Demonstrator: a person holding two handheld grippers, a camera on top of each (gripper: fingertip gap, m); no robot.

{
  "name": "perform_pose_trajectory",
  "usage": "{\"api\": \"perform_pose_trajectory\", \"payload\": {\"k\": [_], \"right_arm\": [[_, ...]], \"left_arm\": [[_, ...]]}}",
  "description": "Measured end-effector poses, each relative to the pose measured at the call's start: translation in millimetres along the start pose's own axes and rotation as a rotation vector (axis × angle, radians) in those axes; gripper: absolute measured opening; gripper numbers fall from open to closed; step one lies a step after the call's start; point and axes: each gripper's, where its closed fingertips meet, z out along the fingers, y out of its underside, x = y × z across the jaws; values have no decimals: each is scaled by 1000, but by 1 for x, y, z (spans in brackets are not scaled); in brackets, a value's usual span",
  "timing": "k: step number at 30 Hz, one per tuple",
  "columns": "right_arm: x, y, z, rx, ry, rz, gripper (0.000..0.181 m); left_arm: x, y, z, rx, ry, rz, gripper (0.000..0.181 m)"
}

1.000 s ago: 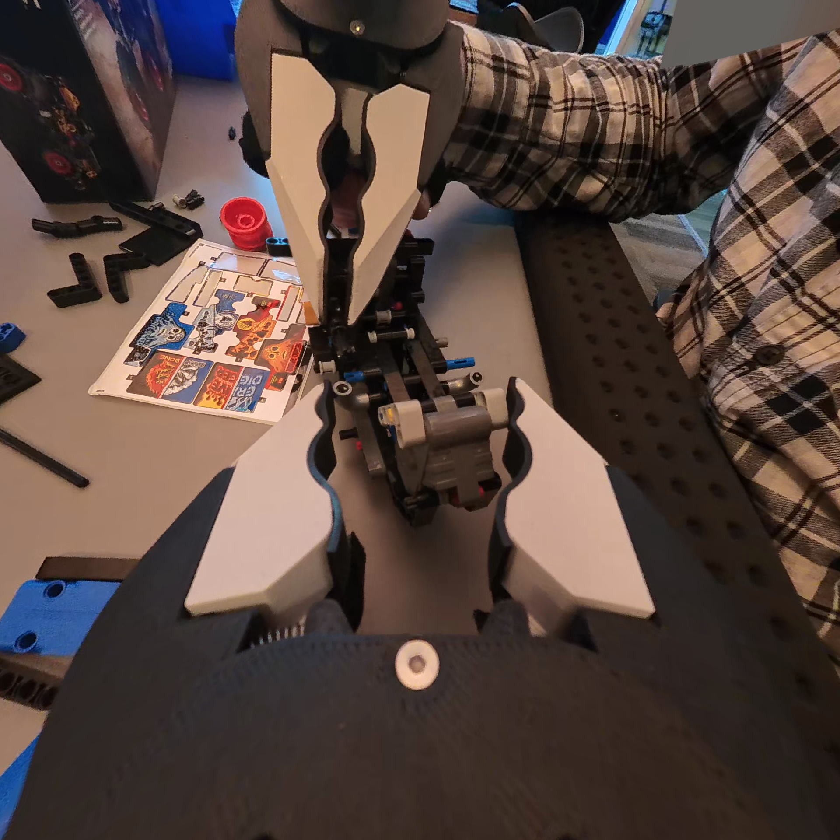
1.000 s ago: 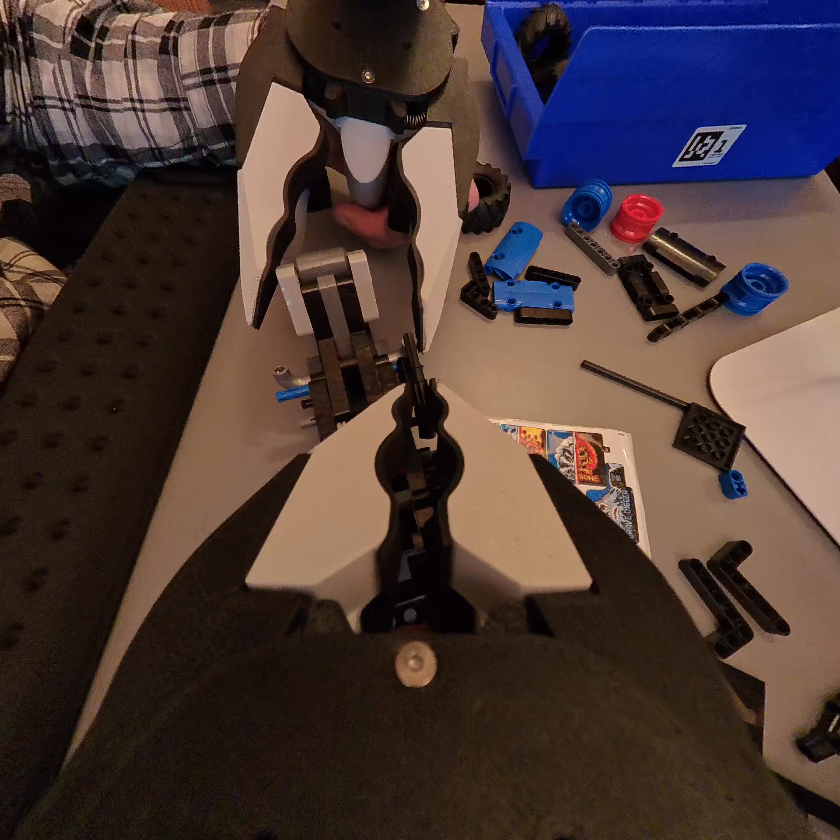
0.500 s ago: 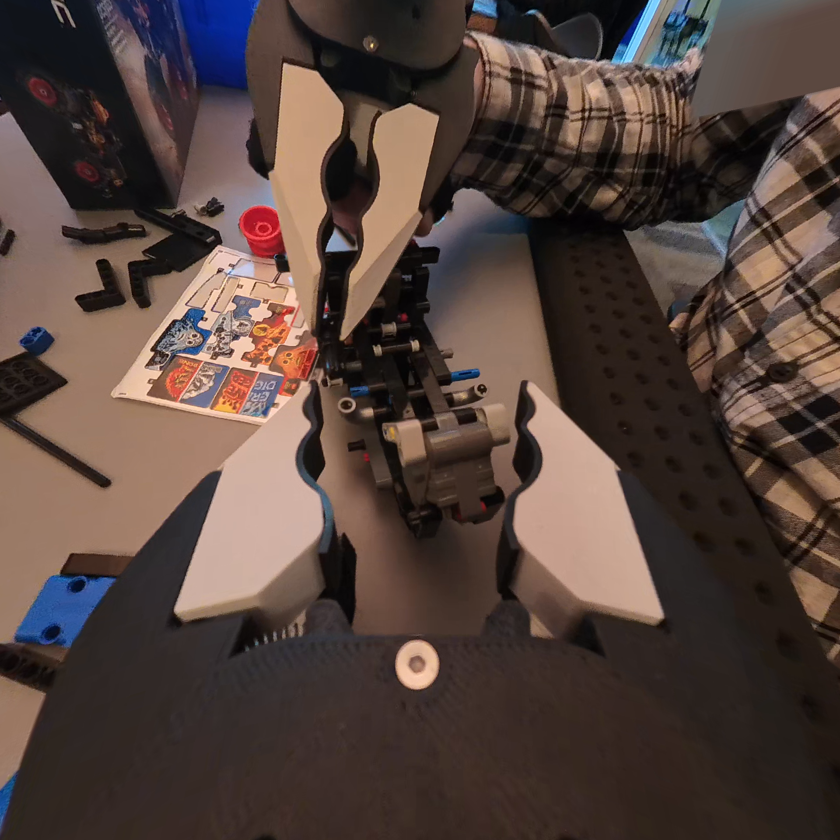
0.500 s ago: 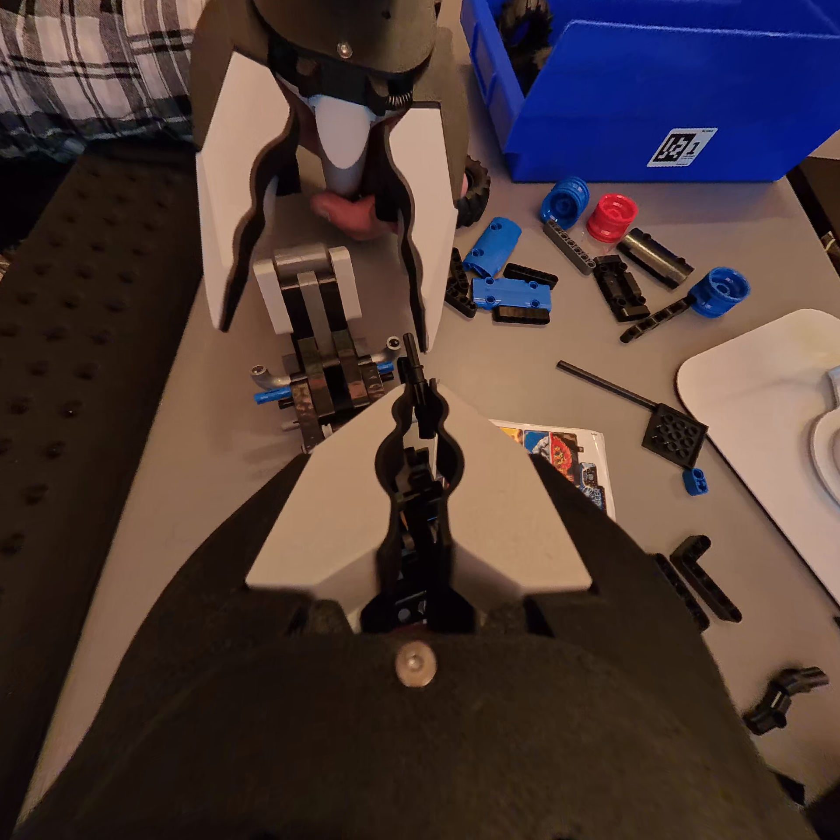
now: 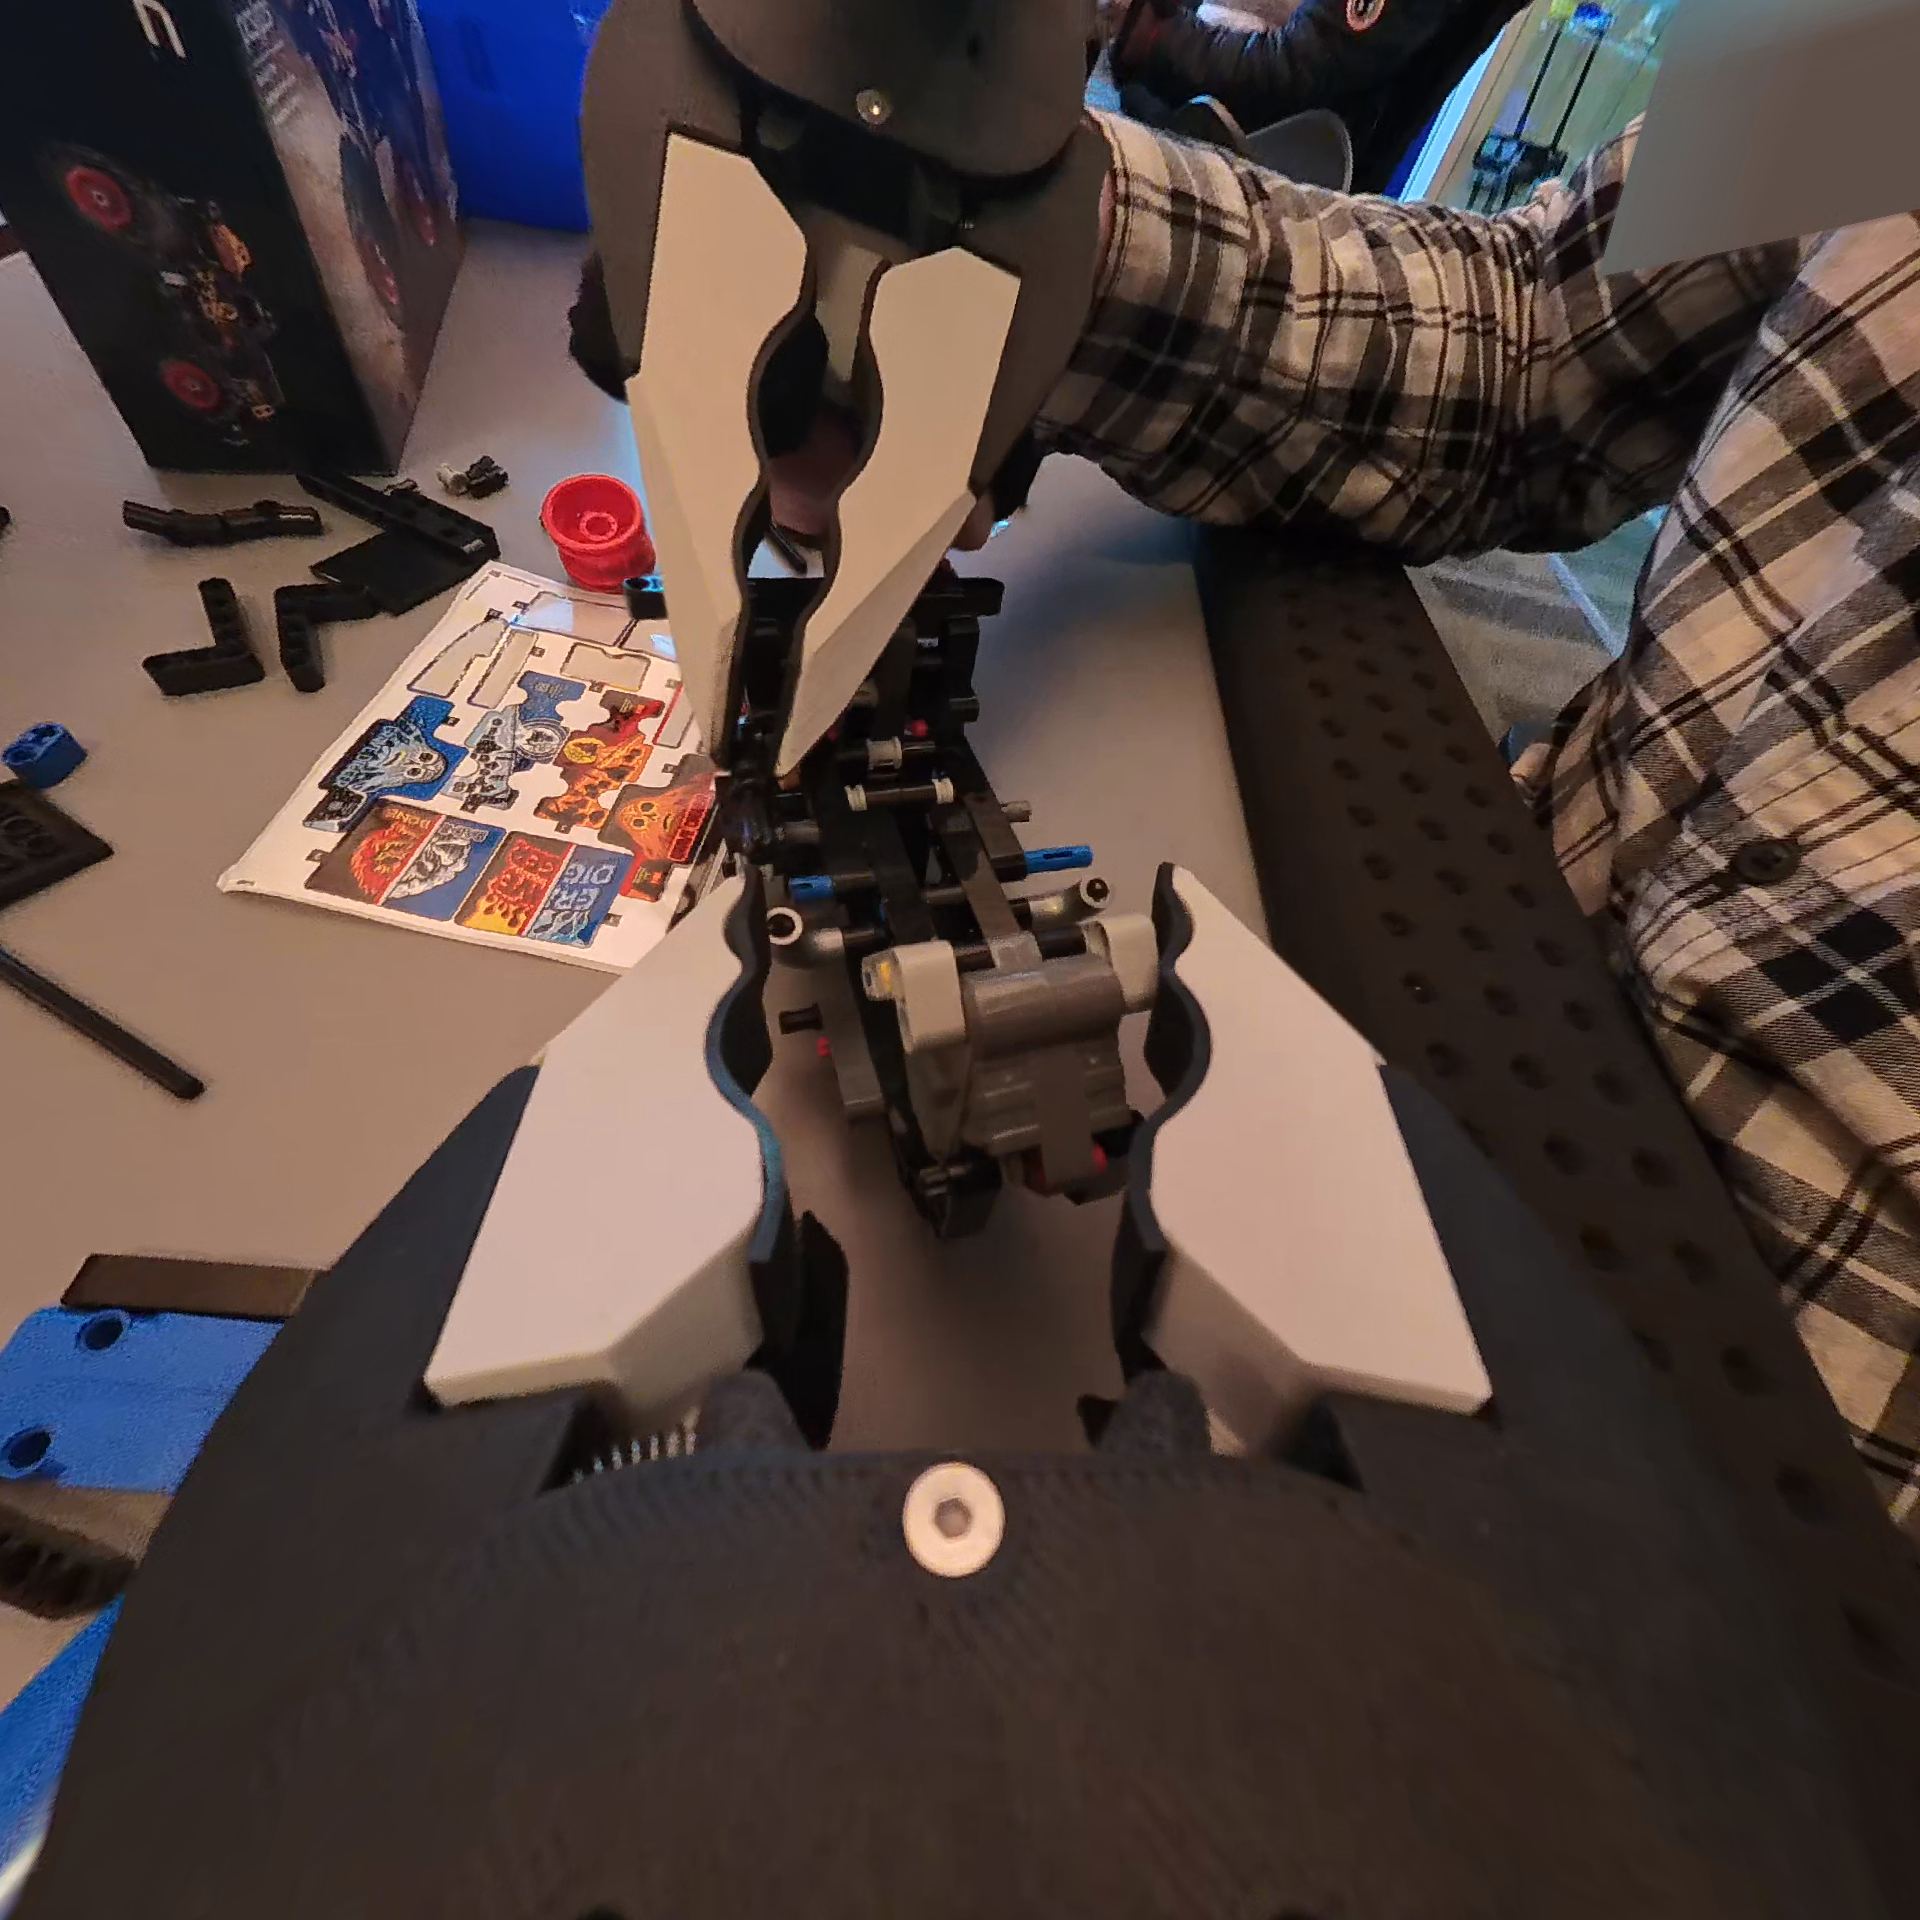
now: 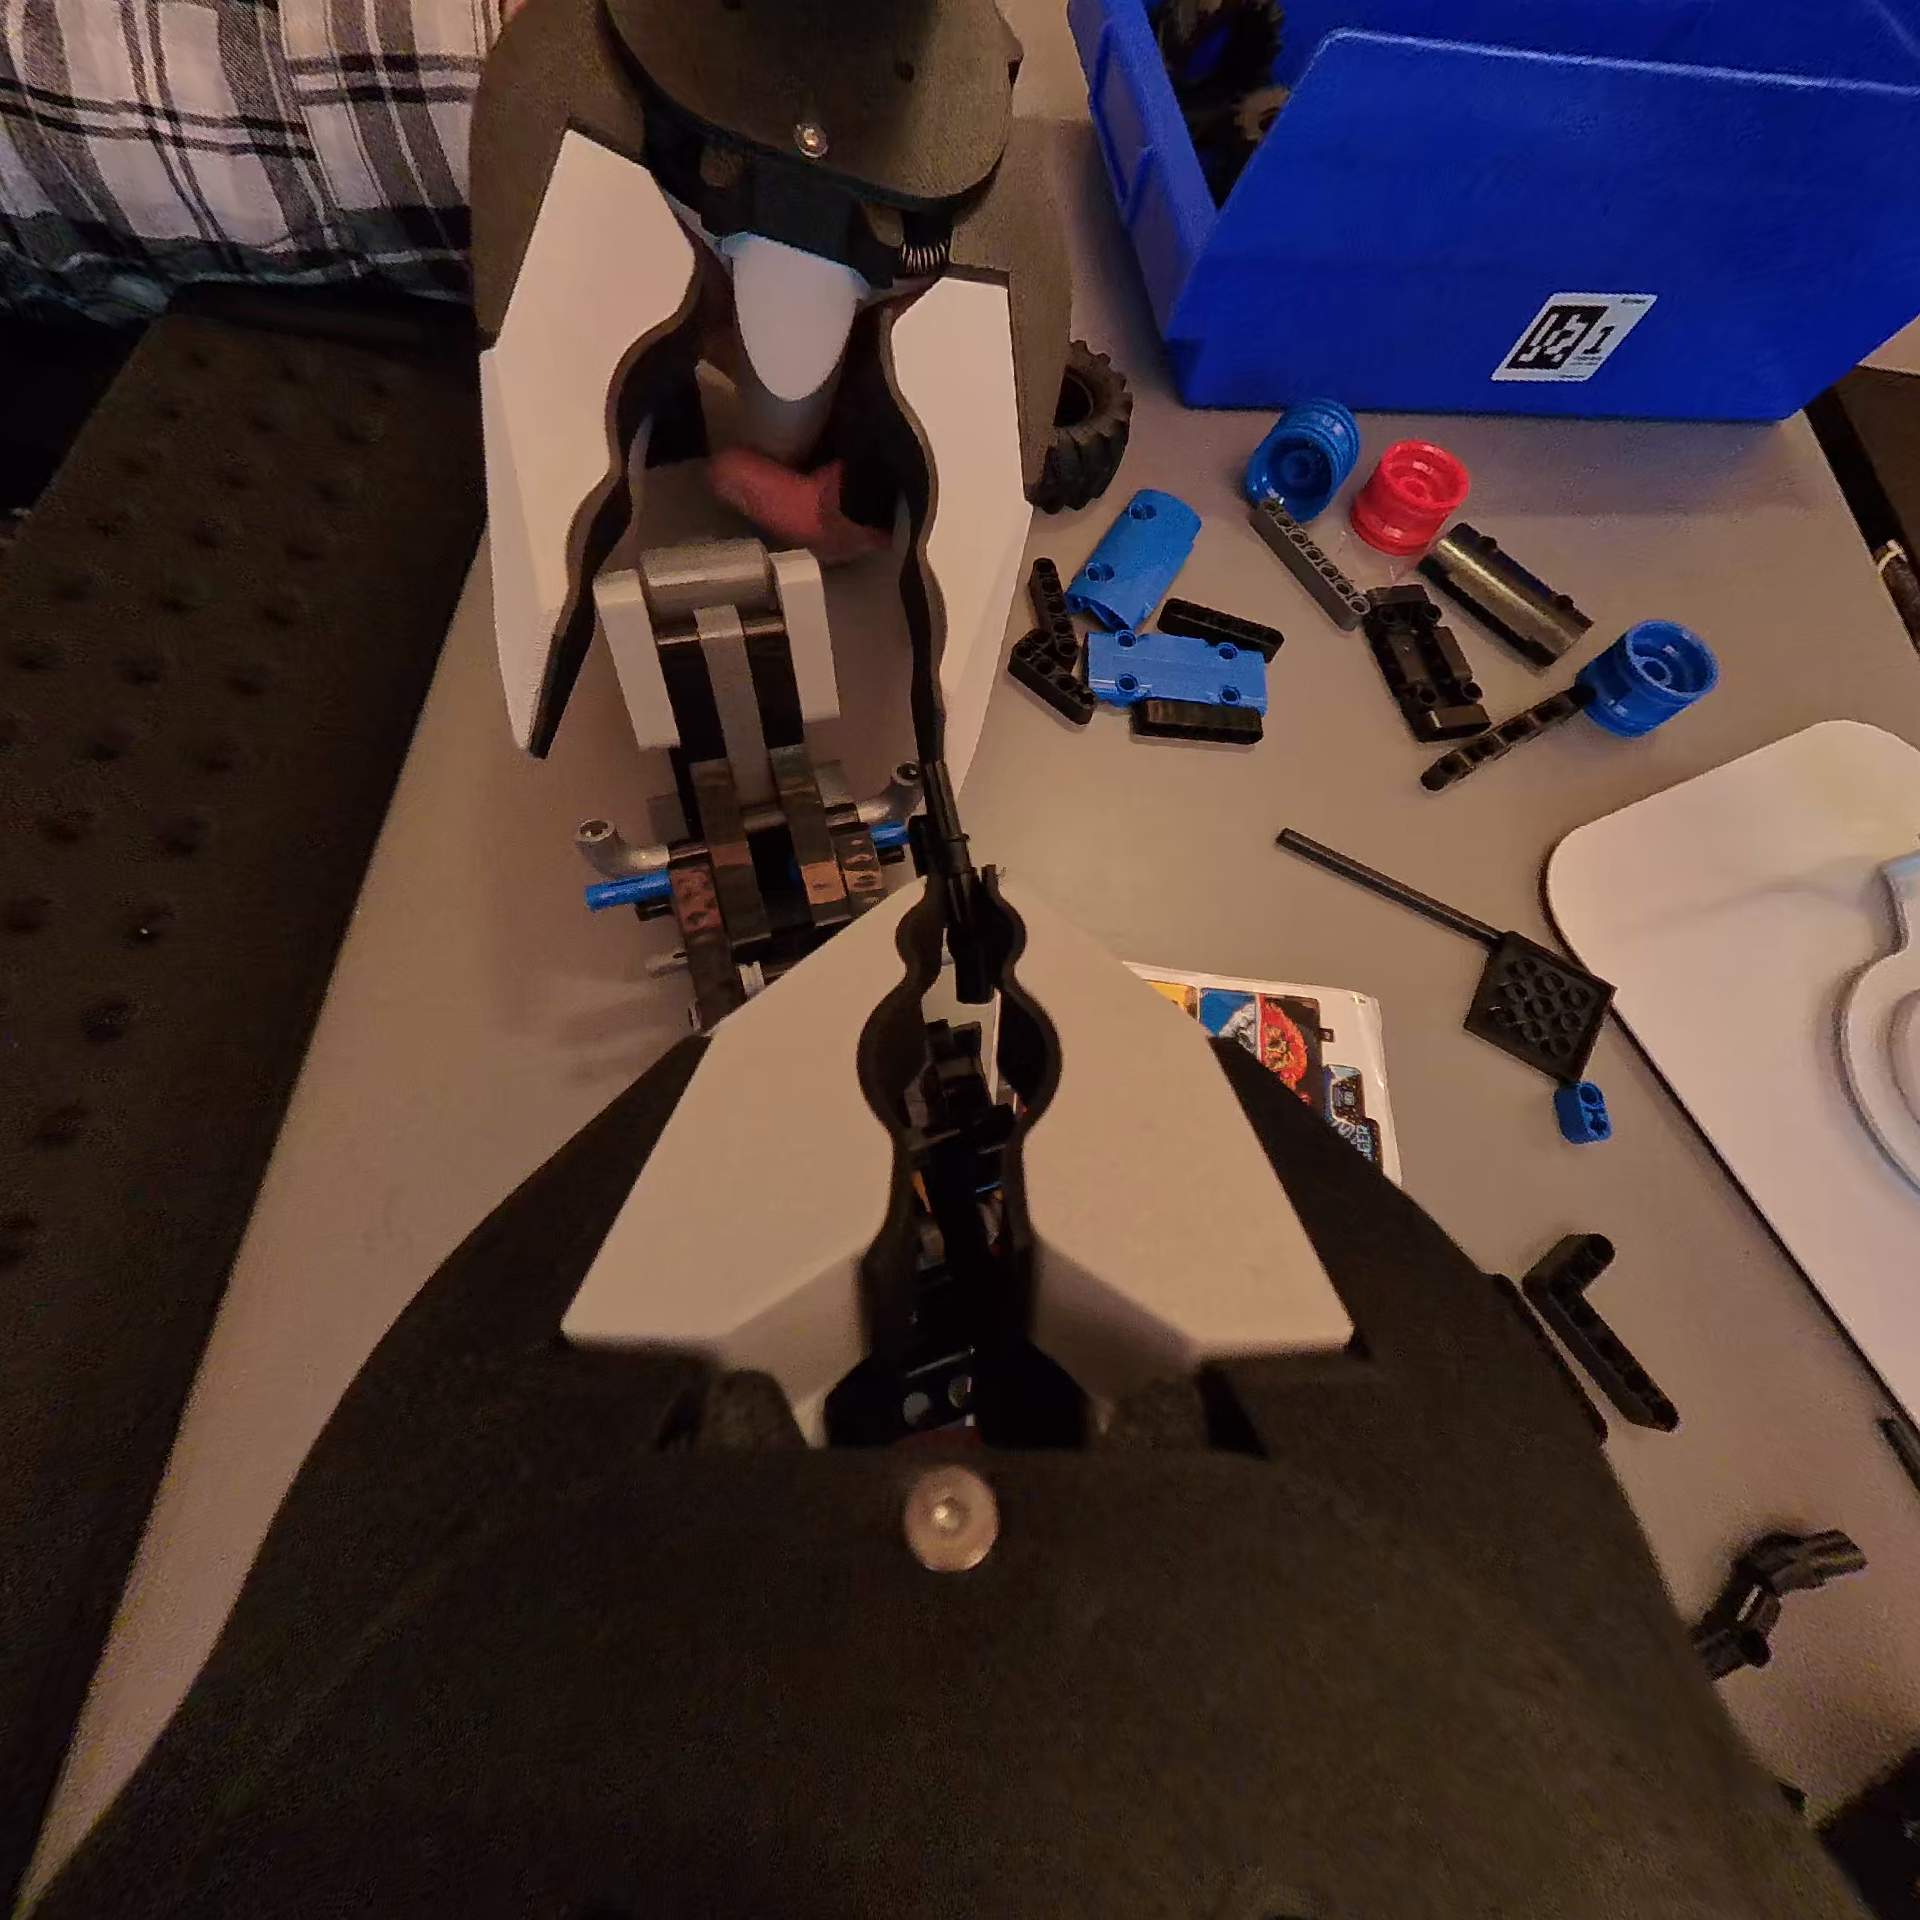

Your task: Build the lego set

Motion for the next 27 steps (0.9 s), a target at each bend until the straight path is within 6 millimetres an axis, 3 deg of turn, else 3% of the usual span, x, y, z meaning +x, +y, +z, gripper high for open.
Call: {"api": "perform_pose_trajectory", "payload": {"k": [11,14,27], "right_arm": [[-2,2,1,-9,5,-11,4],[-1,3,1,-15,14,-13,4],[0,-2,0,15,9,20,4]], "left_arm": [[-1,2,-7,16,-36,-11,67],[1,5,-8,5,-27,-21,50],[2,4,-10,-11,-36,6,71]]}}
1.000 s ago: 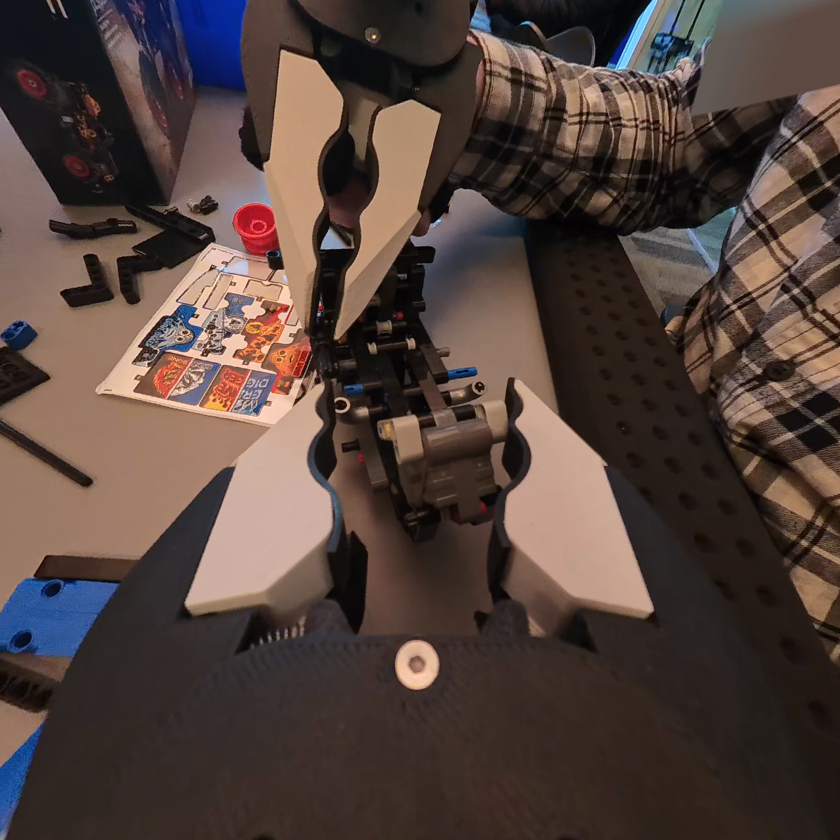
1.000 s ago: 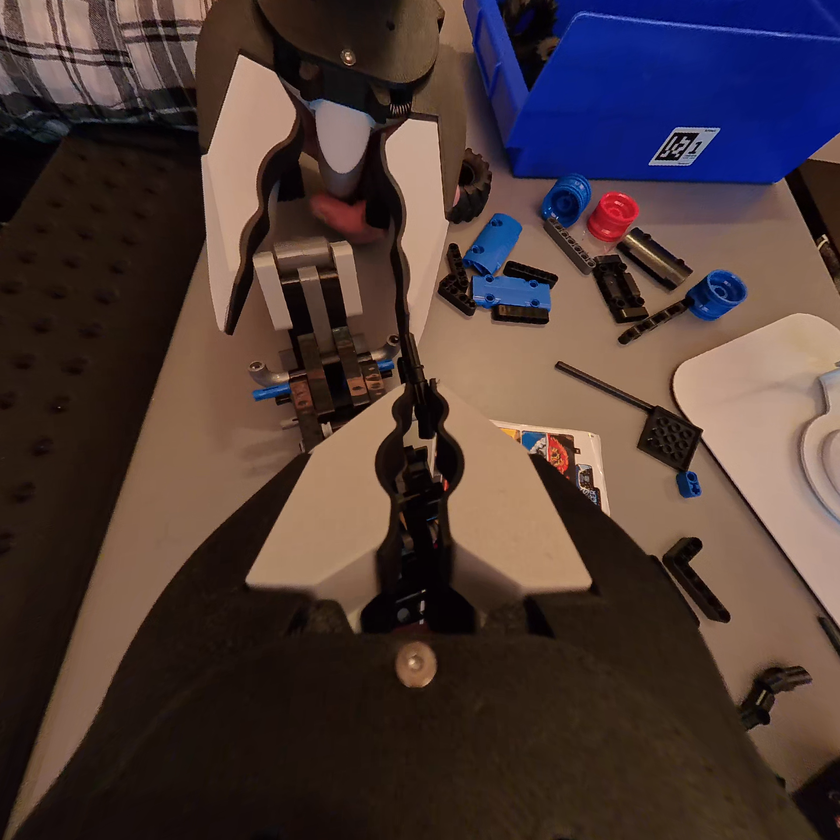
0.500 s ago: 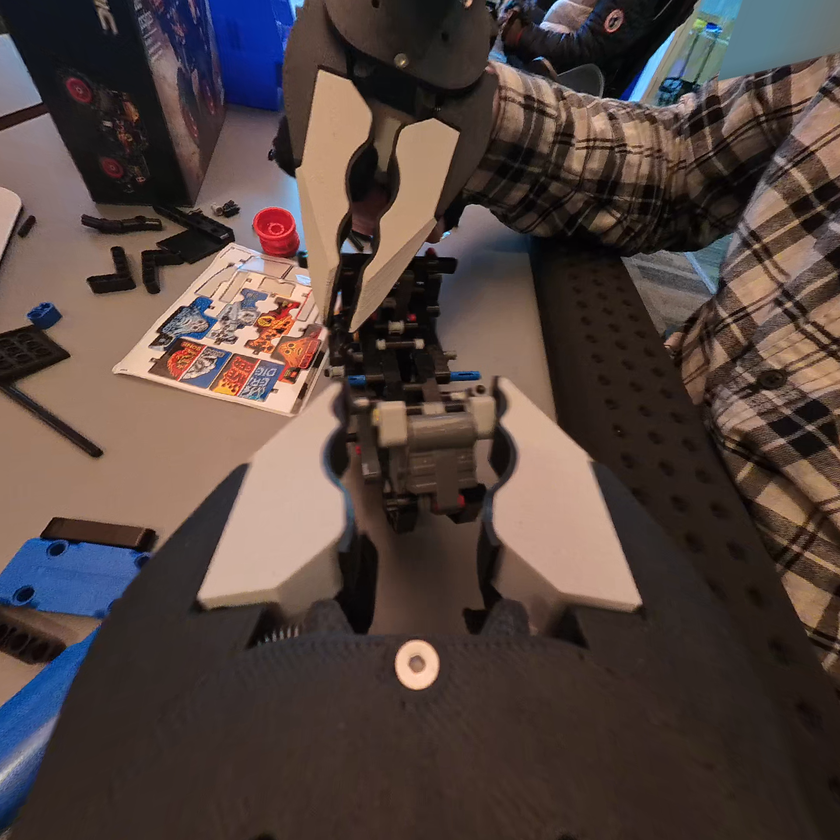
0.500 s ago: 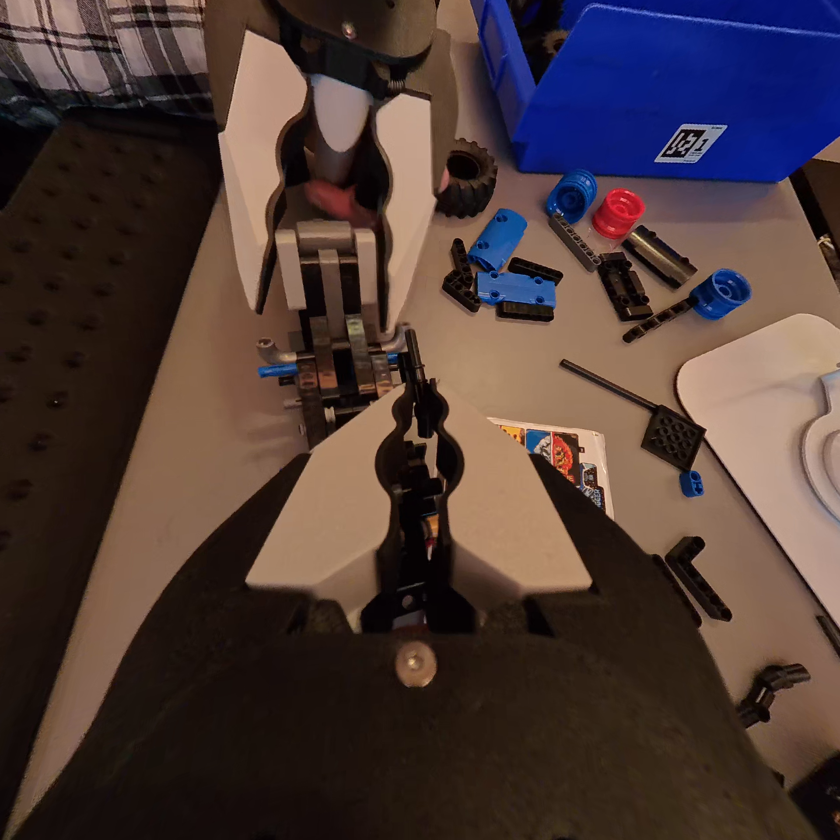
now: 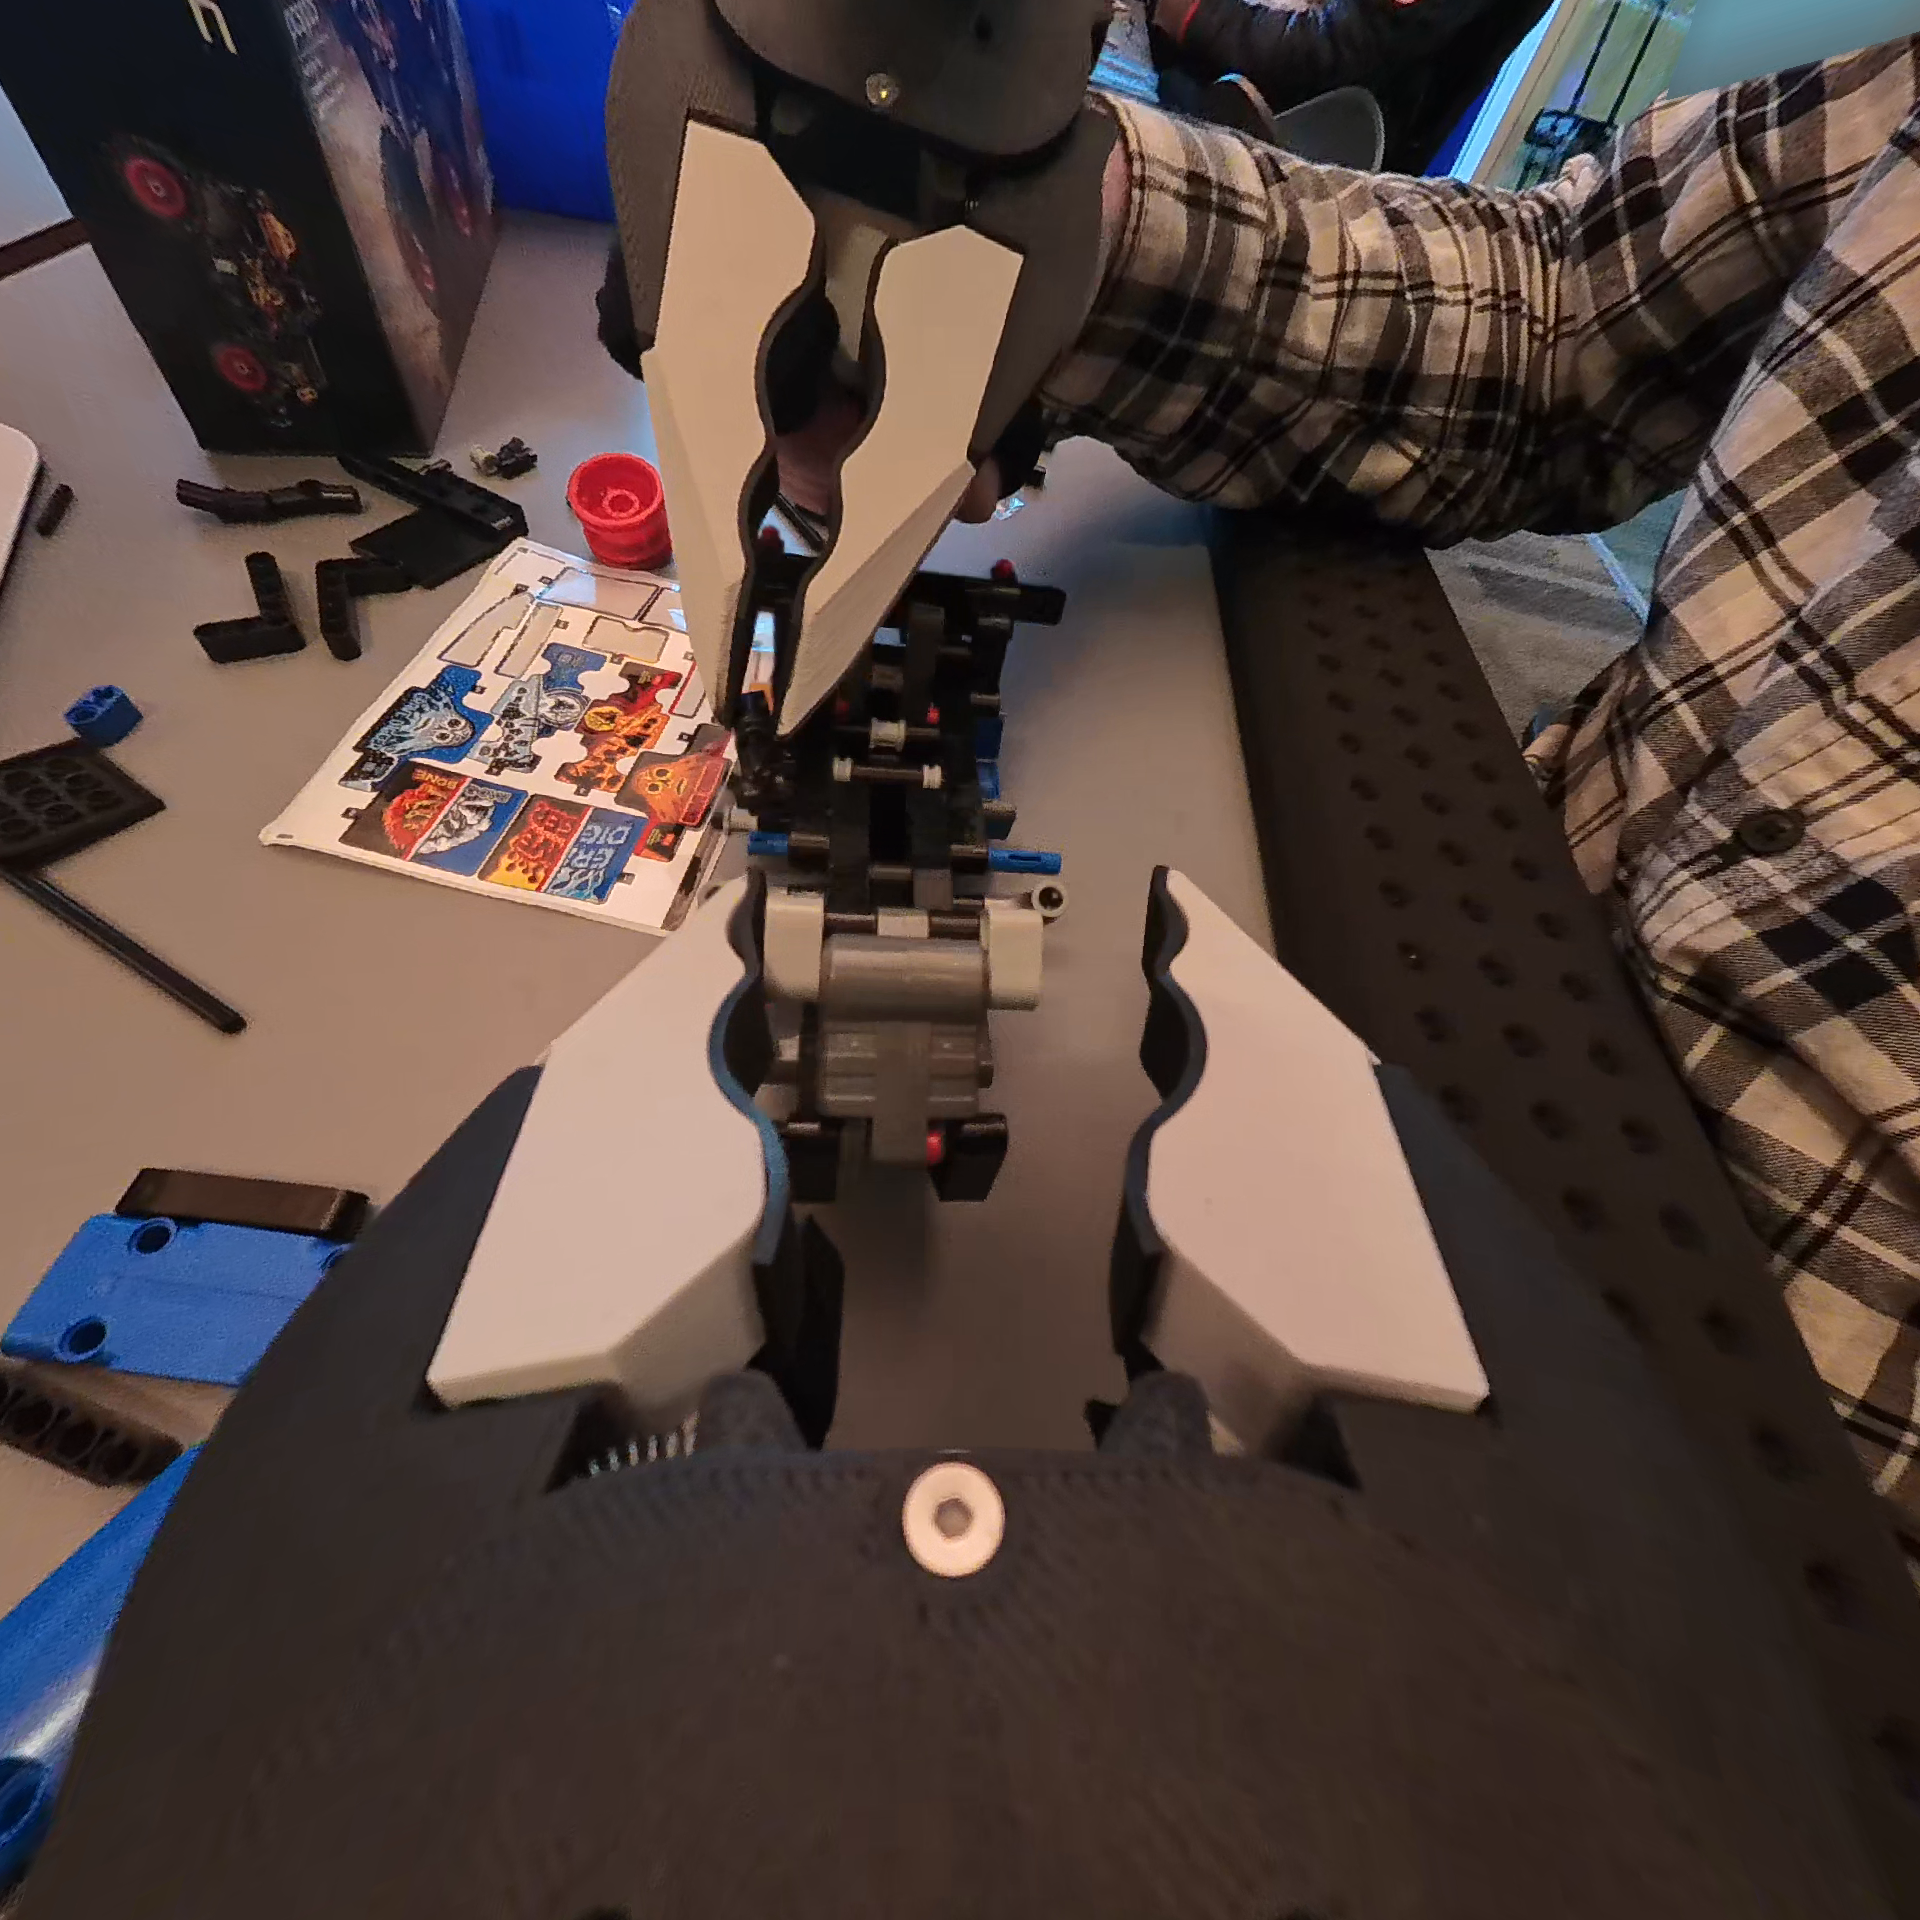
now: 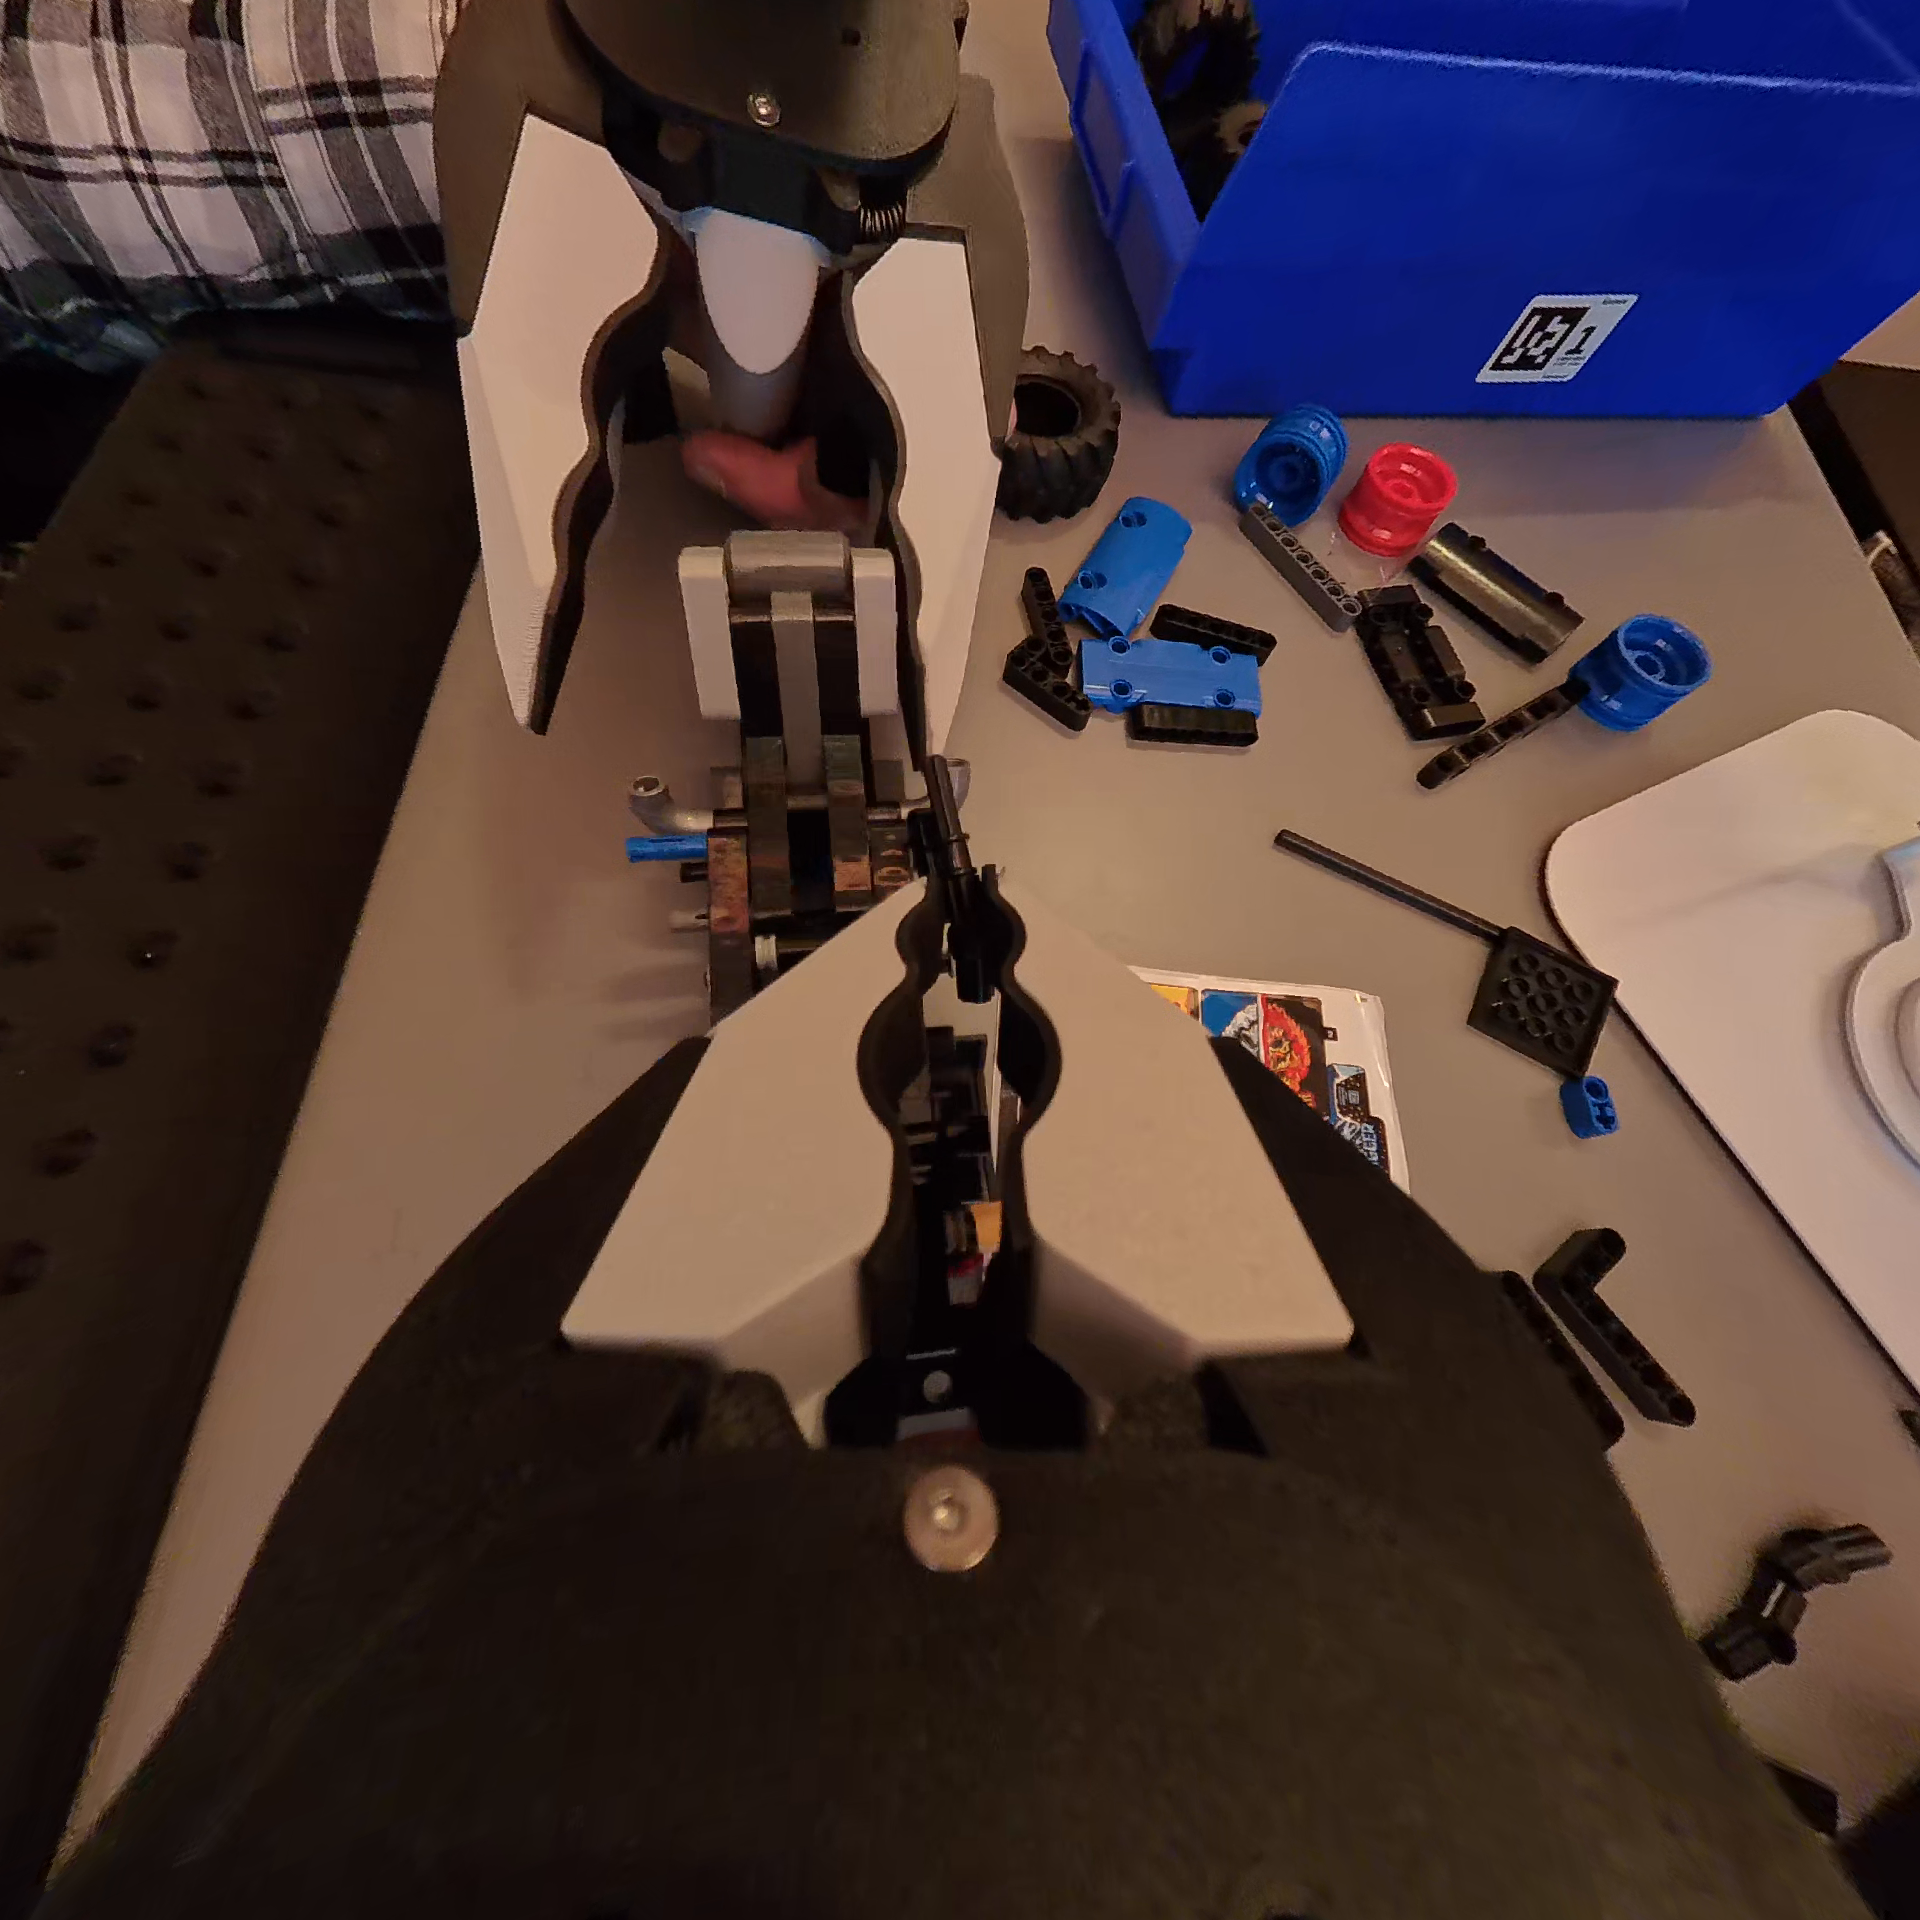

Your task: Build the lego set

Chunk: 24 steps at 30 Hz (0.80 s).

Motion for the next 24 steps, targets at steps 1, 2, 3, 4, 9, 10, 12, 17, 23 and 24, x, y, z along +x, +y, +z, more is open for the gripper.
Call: {"api": "perform_pose_trajectory", "payload": {"k": [1,2,3,4,9,10,12,17,23,24], "right_arm": [[0,0,0,3,0,4,4],[1,-1,0,6,0,8,4],[1,-1,0,6,0,10,4],[1,-1,0,6,2,12,4],[3,-1,1,6,5,25,4],[3,-1,1,4,7,26,4],[4,-2,2,1,9,27,4],[5,-2,3,-19,24,17,4],[9,0,6,-78,52,-9,4],[10,1,7,-90,56,-8,4]], "left_arm": [[0,0,0,-3,-1,2,71],[0,0,0,-4,3,3,72],[0,0,0,-7,3,3,73],[1,0,0,-8,4,3,74],[1,0,-2,-14,0,2,77],[0,0,-2,-14,-7,3,78],[-5,-1,-2,-12,-39,-1,89],[-12,1,1,-48,-91,17,95],[-19,2,7,-97,-132,51,97],[-19,2,8,-105,-134,55,97]]}}
